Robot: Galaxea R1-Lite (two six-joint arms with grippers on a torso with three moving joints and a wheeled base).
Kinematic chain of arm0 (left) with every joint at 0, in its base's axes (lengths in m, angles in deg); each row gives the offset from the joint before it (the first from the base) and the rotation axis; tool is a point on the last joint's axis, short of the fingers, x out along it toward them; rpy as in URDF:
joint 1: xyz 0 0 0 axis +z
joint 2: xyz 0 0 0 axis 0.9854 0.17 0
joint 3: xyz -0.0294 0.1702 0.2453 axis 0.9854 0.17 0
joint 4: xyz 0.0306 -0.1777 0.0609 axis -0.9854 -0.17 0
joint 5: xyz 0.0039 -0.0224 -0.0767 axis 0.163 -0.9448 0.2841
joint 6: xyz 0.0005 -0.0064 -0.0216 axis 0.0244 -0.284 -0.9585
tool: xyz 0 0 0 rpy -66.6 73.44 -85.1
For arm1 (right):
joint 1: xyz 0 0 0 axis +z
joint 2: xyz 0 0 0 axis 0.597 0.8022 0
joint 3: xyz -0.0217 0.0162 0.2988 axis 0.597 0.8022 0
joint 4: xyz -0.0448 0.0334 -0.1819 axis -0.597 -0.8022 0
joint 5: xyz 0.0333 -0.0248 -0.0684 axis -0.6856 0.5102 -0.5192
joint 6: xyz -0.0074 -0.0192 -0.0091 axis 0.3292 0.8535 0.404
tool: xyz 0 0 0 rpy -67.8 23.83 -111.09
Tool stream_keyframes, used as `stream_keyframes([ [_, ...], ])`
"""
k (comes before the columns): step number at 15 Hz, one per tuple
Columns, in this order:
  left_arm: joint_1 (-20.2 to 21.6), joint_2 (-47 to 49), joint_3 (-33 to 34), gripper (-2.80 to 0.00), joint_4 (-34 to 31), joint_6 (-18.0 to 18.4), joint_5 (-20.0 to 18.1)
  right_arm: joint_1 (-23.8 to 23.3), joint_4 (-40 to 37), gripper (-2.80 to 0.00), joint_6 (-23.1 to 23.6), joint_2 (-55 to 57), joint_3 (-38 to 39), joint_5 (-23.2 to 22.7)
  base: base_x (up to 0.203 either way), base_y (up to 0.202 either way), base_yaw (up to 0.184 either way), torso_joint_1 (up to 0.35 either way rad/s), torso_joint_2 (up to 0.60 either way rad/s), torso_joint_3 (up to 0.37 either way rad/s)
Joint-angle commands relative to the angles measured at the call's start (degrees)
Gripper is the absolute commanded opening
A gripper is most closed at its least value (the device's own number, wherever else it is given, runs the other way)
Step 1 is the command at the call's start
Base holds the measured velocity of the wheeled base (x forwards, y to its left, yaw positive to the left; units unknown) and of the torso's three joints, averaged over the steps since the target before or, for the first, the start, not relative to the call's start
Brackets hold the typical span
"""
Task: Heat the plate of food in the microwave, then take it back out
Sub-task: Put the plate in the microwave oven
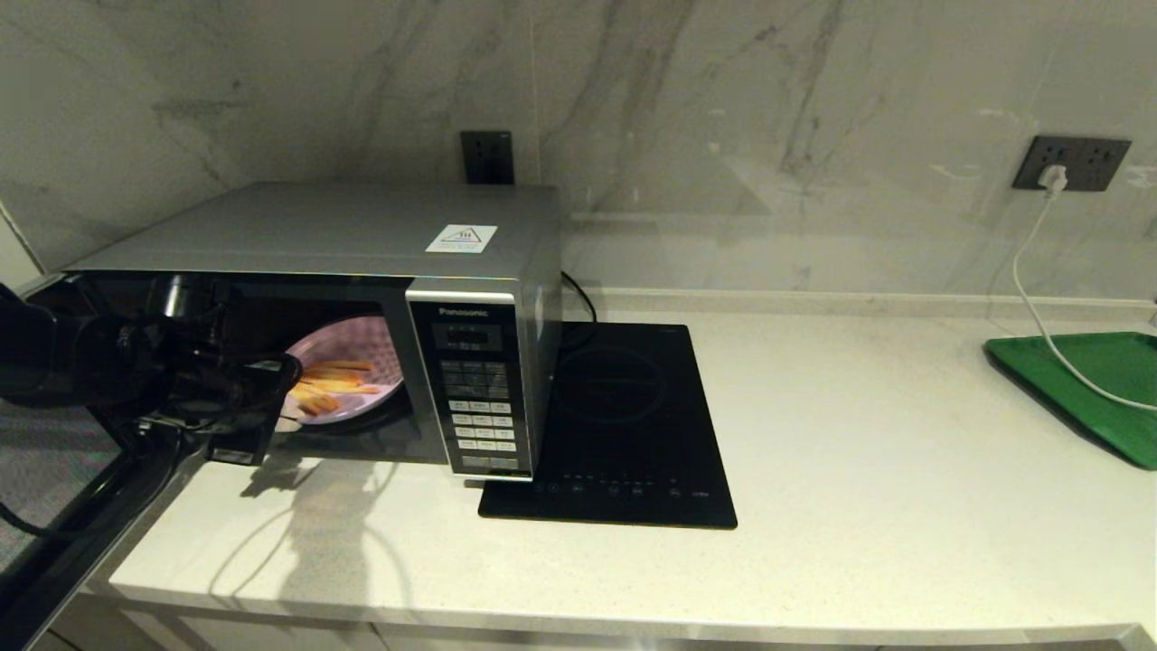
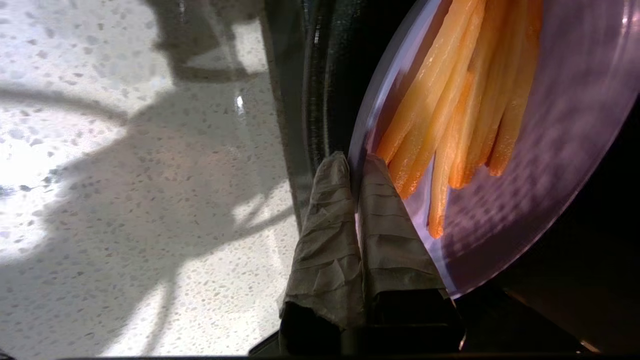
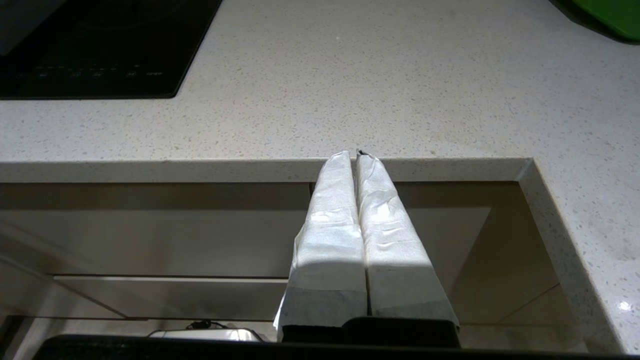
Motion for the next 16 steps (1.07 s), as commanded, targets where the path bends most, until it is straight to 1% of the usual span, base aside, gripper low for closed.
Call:
stream_keyframes([
  [1, 0.45, 2.01, -1.6, -2.8, -0.15, -0.47, 0.01, 0.07, -0.12, -2.8, -0.02, 0.0, -0.01, 0.0, 0.0, 0.0, 0.0, 0.0, 0.0, 0.0],
  [4, 1.91, 4.68, -5.45, -2.8, -3.39, -0.06, 0.04, 0.07, -0.09, -2.8, -0.02, 0.0, -0.01, 0.0, 0.0, 0.0, 0.0, 0.0, 0.0, 0.0],
  [9, 2.13, 4.45, -7.07, -2.8, -3.76, -0.04, 0.04, 0.02, -0.12, -2.8, -0.02, 0.0, -0.01, 0.0, 0.0, 0.0, 0.0, 0.0, 0.0, 0.0],
  [10, 2.13, 4.22, -7.08, 0.0, -3.85, 0.16, 0.04, 0.02, -0.03, -2.8, -0.02, 0.0, -0.01, 0.0, 0.0, 0.0, 0.0, 0.0, 0.0, 0.0],
  [16, 1.25, -1.48, -7.75, 0.0, -4.39, 0.66, -0.23, 0.02, -0.07, -2.8, -0.02, 0.0, -0.01, 0.0, 0.0, 0.0, 0.0, 0.0, 0.0, 0.0],
])
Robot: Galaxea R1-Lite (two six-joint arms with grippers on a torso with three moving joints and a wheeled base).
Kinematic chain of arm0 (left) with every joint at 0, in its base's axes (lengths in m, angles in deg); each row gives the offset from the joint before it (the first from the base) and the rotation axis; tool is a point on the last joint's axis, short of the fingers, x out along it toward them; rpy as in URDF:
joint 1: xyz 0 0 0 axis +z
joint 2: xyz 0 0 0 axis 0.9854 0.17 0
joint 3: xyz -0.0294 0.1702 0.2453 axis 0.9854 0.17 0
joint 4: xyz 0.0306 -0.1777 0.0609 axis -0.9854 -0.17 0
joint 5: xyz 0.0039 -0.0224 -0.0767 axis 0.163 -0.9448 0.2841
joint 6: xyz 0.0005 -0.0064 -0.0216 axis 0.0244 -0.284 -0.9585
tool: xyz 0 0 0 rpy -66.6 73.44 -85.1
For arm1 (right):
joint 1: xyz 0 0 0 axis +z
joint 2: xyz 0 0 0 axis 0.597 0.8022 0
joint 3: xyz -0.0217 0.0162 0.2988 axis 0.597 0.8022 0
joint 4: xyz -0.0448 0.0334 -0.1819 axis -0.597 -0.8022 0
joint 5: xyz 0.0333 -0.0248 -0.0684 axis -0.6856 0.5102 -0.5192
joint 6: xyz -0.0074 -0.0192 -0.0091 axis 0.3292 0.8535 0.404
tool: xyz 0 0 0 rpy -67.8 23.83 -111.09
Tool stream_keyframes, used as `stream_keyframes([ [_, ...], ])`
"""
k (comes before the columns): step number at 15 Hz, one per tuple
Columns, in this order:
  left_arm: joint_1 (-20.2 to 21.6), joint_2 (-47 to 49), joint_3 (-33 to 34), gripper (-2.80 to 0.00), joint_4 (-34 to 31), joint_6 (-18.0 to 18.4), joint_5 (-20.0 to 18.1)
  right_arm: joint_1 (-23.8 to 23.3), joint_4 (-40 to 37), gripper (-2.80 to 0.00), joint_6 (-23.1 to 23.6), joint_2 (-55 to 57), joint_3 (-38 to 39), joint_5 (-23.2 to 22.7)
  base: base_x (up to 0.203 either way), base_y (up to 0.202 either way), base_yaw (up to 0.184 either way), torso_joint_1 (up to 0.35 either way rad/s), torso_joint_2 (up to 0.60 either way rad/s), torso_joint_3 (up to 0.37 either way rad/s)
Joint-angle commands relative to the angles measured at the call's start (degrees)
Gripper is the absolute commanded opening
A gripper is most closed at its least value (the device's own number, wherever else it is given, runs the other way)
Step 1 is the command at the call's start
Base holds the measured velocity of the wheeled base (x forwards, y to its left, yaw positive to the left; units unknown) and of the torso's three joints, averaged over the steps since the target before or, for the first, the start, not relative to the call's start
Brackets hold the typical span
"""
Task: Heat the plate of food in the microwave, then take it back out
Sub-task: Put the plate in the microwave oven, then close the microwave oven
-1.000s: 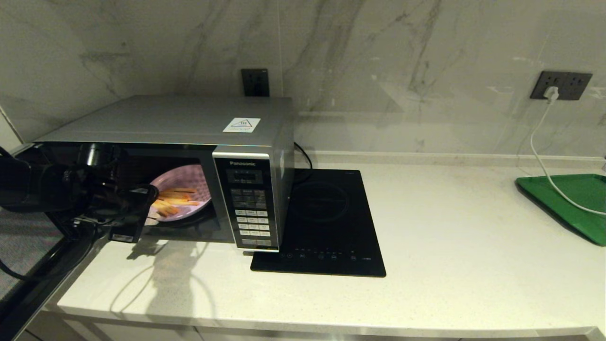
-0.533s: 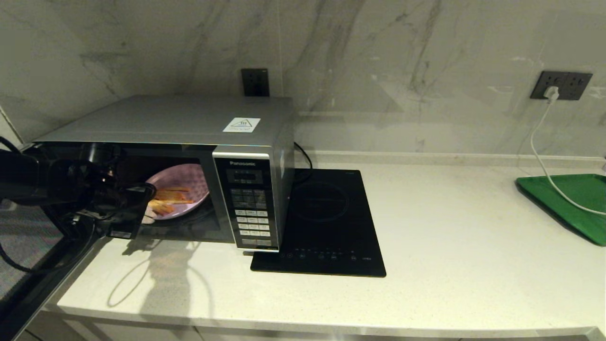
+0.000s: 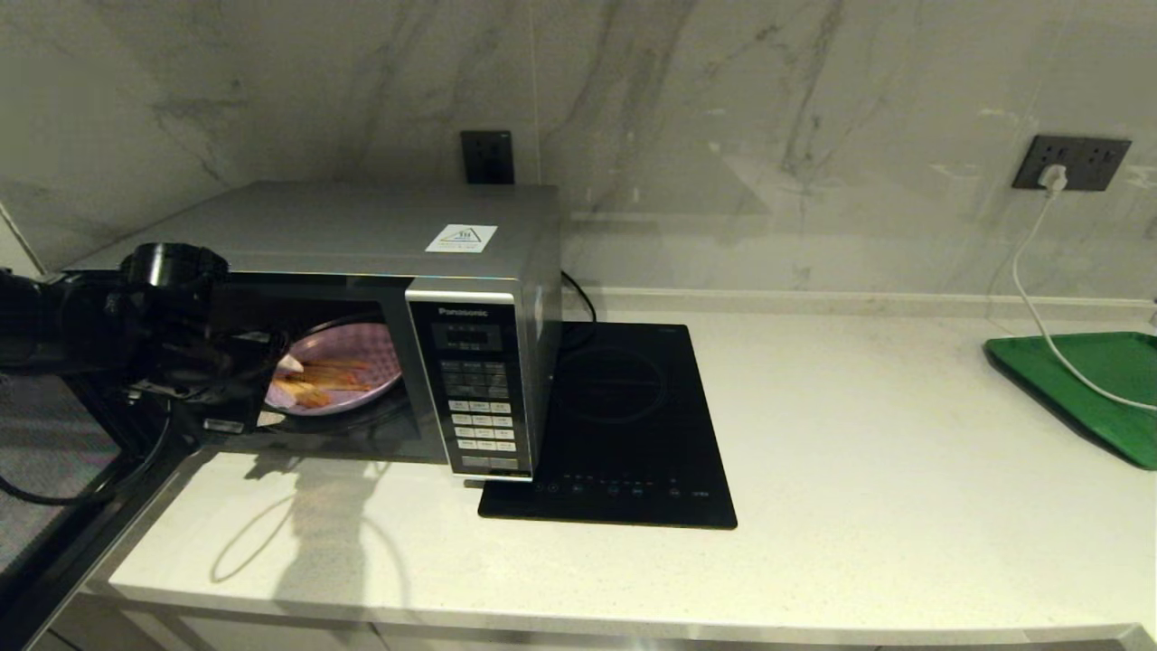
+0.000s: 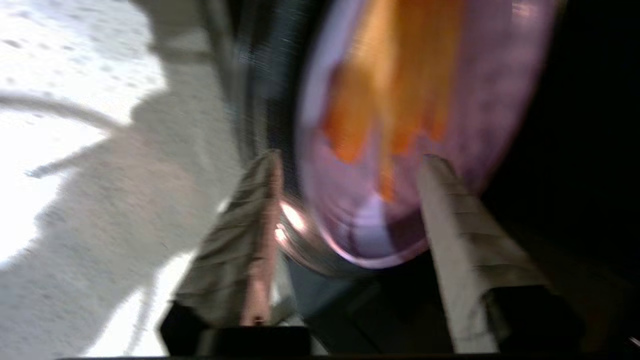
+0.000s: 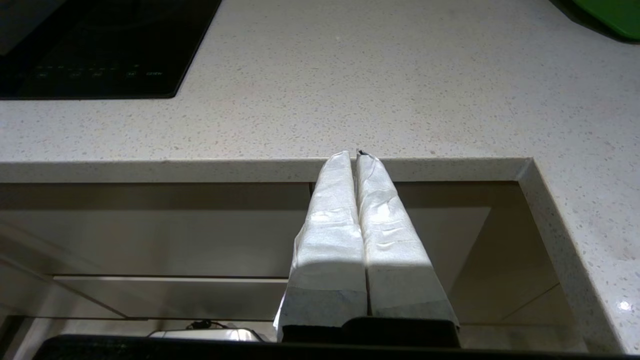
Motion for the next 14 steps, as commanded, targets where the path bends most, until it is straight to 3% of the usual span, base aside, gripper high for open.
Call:
stream_keyframes([
  [1, -0.09, -3.32, 0.11, 0.0, -2.13, -0.52, -0.39, -0.02, -0.07, -2.8, -0.02, 0.0, -0.01, 0.0, 0.0, 0.0, 0.0, 0.0, 0.0, 0.0],
  [4, -0.33, -9.01, 3.51, 0.0, -7.53, -0.07, -3.03, 0.04, -0.12, -2.8, -0.02, 0.0, -0.01, 0.0, 0.0, 0.0, 0.0, 0.0, 0.0, 0.0],
  [6, -0.52, -15.32, 9.76, 0.0, -8.17, 2.87, -3.83, 0.07, -0.12, -2.8, -0.02, 0.0, -0.01, 0.0, 0.0, 0.0, 0.0, 0.0, 0.0, 0.0],
  [7, -0.56, -19.21, 12.39, -2.8, -8.32, 4.68, -4.11, 0.06, -0.03, -2.8, -0.02, 0.0, -0.01, 0.0, 0.0, 0.0, 0.0, 0.0, 0.0, 0.0],
  [11, 1.24, -34.1, 15.99, -2.8, -11.49, 10.97, -4.58, 0.05, -0.12, -2.8, -0.02, 0.0, -0.01, 0.0, 0.0, 0.0, 0.0, 0.0, 0.0, 0.0],
  [14, 10.41, -38.99, 8.83, -2.8, -17.29, 17.94, -4.56, -0.02, -0.12, -2.8, -0.02, 0.0, -0.01, 0.0, 0.0, 0.0, 0.0, 0.0, 0.0, 0.0],
])
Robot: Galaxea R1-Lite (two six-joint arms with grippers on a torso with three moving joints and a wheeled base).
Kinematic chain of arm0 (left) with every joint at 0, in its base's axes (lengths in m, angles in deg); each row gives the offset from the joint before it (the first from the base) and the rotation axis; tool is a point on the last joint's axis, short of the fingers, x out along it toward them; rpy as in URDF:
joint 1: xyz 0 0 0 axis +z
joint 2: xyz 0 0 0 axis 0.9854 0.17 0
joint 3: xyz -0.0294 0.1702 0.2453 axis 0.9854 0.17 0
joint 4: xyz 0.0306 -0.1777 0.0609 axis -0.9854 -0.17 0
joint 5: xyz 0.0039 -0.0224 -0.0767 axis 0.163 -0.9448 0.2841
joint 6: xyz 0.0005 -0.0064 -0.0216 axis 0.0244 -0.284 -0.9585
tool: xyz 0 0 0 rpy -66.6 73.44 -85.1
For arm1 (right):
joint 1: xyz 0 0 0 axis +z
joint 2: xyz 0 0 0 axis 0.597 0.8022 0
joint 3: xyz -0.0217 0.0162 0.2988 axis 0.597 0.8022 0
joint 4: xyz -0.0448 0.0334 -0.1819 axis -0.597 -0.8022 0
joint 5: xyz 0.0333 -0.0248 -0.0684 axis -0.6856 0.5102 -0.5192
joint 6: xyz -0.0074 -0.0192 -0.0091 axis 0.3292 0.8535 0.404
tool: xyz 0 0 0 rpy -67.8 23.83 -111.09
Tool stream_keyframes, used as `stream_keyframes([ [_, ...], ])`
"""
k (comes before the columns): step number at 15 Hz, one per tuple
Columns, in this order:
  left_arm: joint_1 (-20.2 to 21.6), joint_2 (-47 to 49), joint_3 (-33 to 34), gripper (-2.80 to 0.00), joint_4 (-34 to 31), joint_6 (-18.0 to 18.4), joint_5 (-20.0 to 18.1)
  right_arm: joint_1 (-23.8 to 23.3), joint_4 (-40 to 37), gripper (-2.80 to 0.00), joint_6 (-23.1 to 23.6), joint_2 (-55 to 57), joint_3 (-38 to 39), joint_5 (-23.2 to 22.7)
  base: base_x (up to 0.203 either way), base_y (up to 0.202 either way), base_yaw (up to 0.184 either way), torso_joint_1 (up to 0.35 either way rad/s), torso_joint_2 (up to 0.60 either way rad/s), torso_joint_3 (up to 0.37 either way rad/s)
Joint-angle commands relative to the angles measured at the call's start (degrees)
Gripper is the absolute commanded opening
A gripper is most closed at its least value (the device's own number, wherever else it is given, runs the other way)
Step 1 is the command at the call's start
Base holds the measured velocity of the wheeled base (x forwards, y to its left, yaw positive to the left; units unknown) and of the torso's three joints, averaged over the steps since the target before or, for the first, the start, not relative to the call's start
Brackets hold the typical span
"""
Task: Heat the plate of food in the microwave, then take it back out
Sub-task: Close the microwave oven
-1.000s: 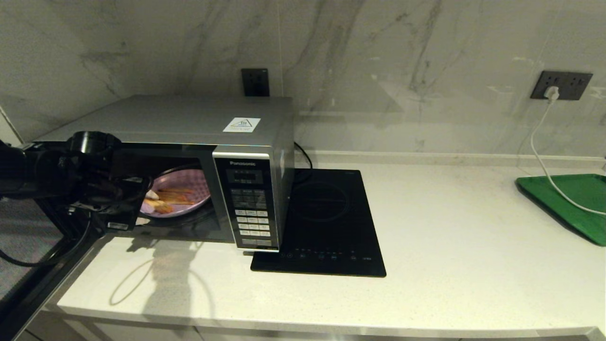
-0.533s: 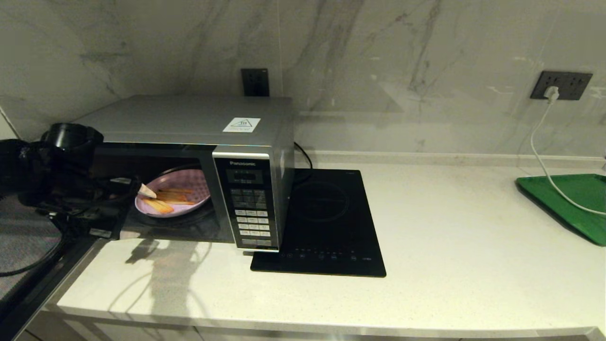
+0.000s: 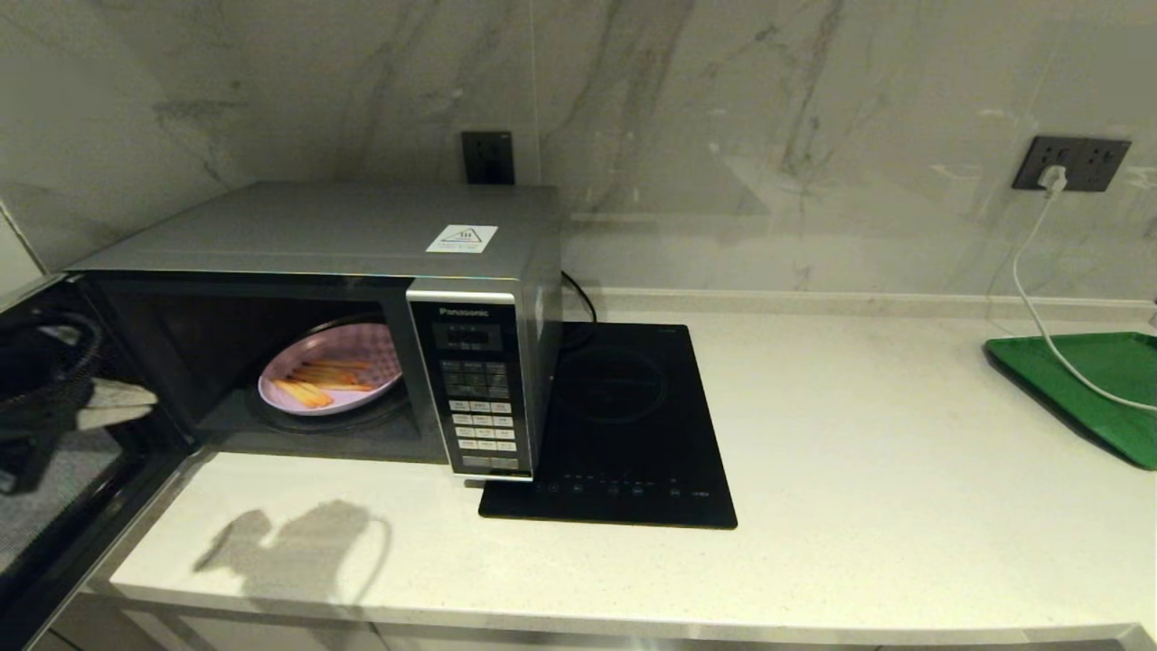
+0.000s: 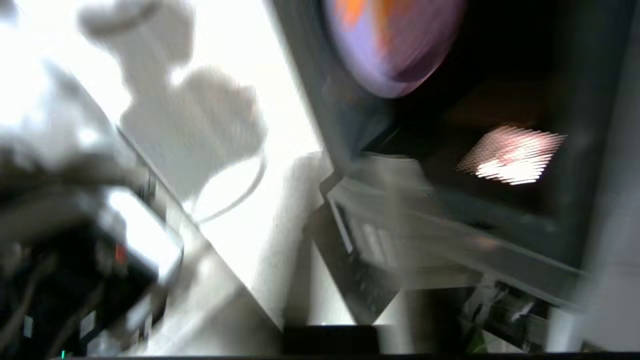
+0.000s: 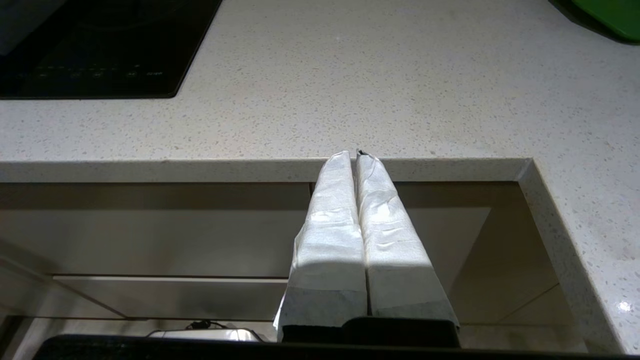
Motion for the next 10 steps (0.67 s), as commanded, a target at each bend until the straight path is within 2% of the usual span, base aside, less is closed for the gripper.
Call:
stream_keyframes([
  [1, 8.23, -5.92, -6.12, -2.8, -3.86, 4.76, 0.01, 0.05, -0.1, -2.8, -0.05, 0.0, -0.01, 0.0, 0.0, 0.0, 0.0, 0.0, 0.0, 0.0],
  [3, 16.53, -6.45, -10.01, -2.8, -5.29, 12.8, -0.01, 0.05, -0.07, -2.8, -0.05, 0.0, -0.01, 0.0, 0.0, 0.0, 0.0, 0.0, 0.0, 0.0],
  [5, 22.94, -6.65, -12.02, -2.8, -5.87, 25.0, -0.01, -0.01, -0.12, -2.8, -0.05, 0.0, -0.01, 0.0, 0.0, 0.0, 0.0, 0.0, 0.0, 0.0],
  [6, 26.01, -6.42, -12.3, -2.8, -5.94, 28.19, -0.05, -0.02, -0.09, -2.8, -0.05, 0.0, -0.01, 0.0, 0.0, 0.0, 0.0, 0.0, 0.0, 0.0],
  [7, 28.64, -5.97, -12.55, -2.8, -5.87, 29.99, -0.13, -0.01, -0.12, -2.8, -0.05, 0.0, -0.01, 0.0, 0.0, 0.0, 0.0, 0.0, 0.0, 0.0],
  [10, 32.13, -2.47, -15.72, -2.8, -5.8, 33.37, -0.19, 0.06, -0.09, -2.8, -0.05, 0.0, -0.01, 0.0, 0.0, 0.0, 0.0, 0.0, 0.0, 0.0],
])
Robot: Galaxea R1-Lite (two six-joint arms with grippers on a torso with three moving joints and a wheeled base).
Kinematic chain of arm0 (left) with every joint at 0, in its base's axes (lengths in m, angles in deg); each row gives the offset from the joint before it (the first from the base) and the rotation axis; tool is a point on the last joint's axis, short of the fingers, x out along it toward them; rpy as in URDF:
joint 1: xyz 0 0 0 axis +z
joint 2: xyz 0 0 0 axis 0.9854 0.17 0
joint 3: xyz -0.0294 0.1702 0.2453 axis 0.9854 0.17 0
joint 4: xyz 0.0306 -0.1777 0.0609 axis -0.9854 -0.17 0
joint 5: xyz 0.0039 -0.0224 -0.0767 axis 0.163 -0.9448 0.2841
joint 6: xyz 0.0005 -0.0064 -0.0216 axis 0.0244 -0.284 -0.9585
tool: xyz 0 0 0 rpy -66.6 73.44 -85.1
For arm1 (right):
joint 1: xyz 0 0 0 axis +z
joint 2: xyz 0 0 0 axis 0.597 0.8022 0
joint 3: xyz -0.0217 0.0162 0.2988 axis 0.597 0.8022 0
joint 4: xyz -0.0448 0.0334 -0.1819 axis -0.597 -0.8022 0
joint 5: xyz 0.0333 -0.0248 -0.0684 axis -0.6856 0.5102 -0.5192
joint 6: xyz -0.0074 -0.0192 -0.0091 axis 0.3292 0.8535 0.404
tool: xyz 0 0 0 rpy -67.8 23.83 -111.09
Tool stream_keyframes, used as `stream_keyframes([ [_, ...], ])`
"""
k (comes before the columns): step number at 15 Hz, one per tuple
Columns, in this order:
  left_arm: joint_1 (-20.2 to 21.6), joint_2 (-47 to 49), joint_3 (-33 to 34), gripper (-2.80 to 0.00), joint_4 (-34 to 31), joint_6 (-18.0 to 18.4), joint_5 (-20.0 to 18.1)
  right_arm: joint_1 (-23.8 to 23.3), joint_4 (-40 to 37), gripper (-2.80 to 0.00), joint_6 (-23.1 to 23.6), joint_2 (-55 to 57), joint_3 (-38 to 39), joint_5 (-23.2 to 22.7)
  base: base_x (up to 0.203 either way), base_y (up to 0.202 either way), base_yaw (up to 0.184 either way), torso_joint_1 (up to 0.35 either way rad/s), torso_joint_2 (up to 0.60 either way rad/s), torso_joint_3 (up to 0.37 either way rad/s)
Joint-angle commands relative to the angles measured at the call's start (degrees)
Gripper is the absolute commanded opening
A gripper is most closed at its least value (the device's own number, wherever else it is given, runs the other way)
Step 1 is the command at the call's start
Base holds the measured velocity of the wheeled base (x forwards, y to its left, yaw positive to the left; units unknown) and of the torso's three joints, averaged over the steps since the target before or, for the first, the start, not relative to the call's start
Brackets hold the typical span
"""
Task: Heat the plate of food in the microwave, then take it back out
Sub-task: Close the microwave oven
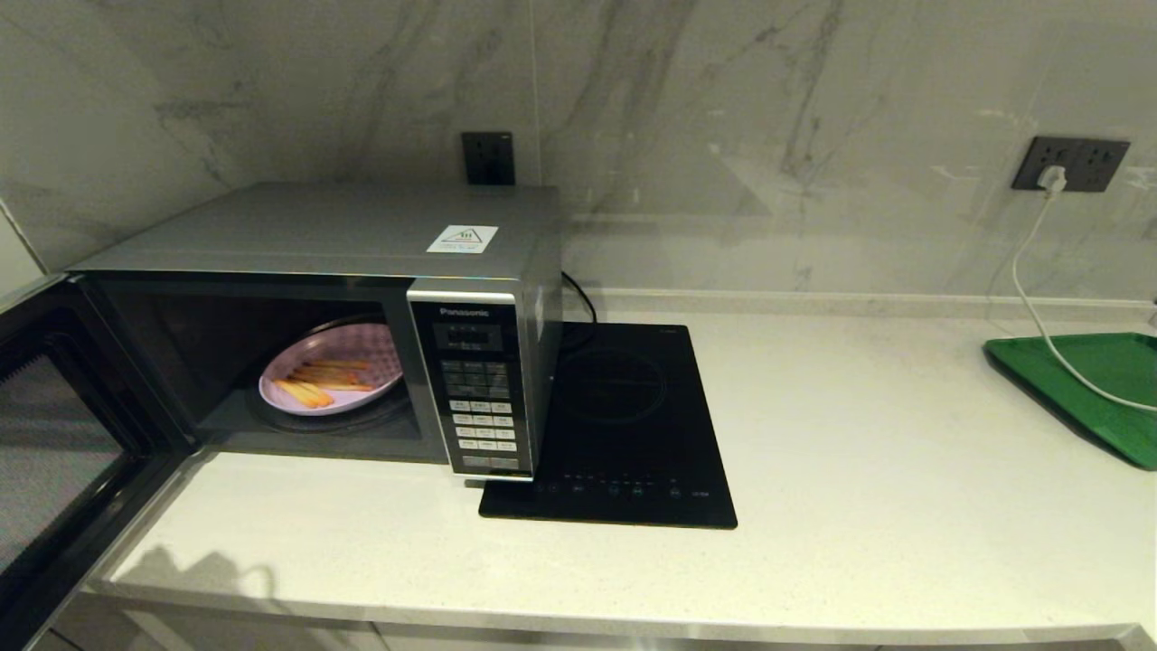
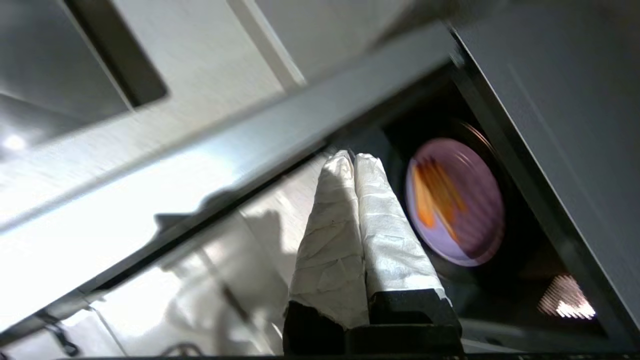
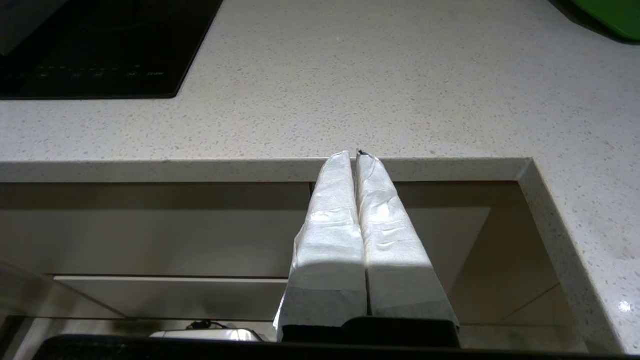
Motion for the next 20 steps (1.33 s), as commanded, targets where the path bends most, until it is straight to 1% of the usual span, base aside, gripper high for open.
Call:
stream_keyframes([
  [1, 3.23, 3.72, -2.51, -2.8, -0.12, 3.0, -0.06, 0.07, -0.1, -2.8, -0.05, 0.0, -0.01, 0.0, 0.0, 0.0, 0.0, 0.0, 0.0, 0.0],
  [2, 4.43, 4.68, -2.9, -2.8, 0.04, 6.36, -0.06, 0.07, -0.1, -2.8, -0.05, 0.0, -0.01, 0.0, 0.0, 0.0, 0.0, 0.0, 0.0, 0.0],
  [3, 6.0, 6.03, -3.15, -2.8, 0.43, 8.75, -0.12, 0.07, -0.1, -2.8, -0.05, 0.0, -0.01, 0.0, 0.0, 0.0, 0.0, 0.0, 0.0, 0.0],
  [5, 7.97, 9.18, -4.56, -2.8, 1.68, 12.01, -0.19, 0.01, -0.05, -2.8, -0.05, 0.0, -0.01, 0.0, 0.0, 0.0, 0.0, 0.0, 0.0, 0.0],
  [7, 10.1, 12.06, -4.79, -2.8, 1.92, 18.15, -0.29, 0.07, -0.08, -2.8, -0.05, 0.0, -0.01, 0.0, 0.0, 0.0, 0.0, 0.0, 0.0, 0.0],
  [9, 11.99, 13.51, -4.95, -2.8, 1.7, 21.93, -3.95, -0.01, -0.02, -2.8, -0.05, 0.0, -0.01, 0.0, 0.0, 0.0, 0.0, 0.0, 0.0, 0.0],
  [11, 12.09, 14.26, -4.54, -2.8, -0.72, 27.12, -4.84, 0.05, -0.09, -2.8, -0.05, 0.0, -0.01, 0.0, 0.0, 0.0, 0.0, 0.0, 0.0, 0.0],
  [12, 12.09, 15.1, -4.82, -2.8, -2.33, 28.26, -5.06, 0.01, -0.06, -2.8, -0.05, 0.0, -0.01, 0.0, 0.0, 0.0, 0.0, 0.0, 0.0, 0.0],
  [13, 12.09, 15.49, -4.85, -2.8, -2.87, 28.45, -5.72, 0.07, -0.1, -2.8, -0.05, 0.0, -0.01, 0.0, 0.0, 0.0, 0.0, 0.0, 0.0, 0.0],
  [14, 12.09, 15.53, -4.65, -2.8, -3.29, 28.57, -6.61, 0.07, -0.08, -2.8, -0.05, 0.0, -0.01, 0.0, 0.0, 0.0, 0.0, 0.0, 0.0, 0.0],
  [16, 12.09, 16.1, -5.05, -2.8, -6.25, 28.74, -8.06, 0.0, -0.04, -2.8, -0.05, 0.0, -0.01, 0.0, 0.0, 0.0, 0.0, 0.0, 0.0, 0.0],
  [20, 11.18, 16.24, -4.82, -2.8, -7.61, 28.74, -8.97, -0.02, -0.06, -2.8, -0.05, 0.0, -0.01, 0.0, 0.0, 0.0, 0.0, 0.0, 0.0, 0.0],
])
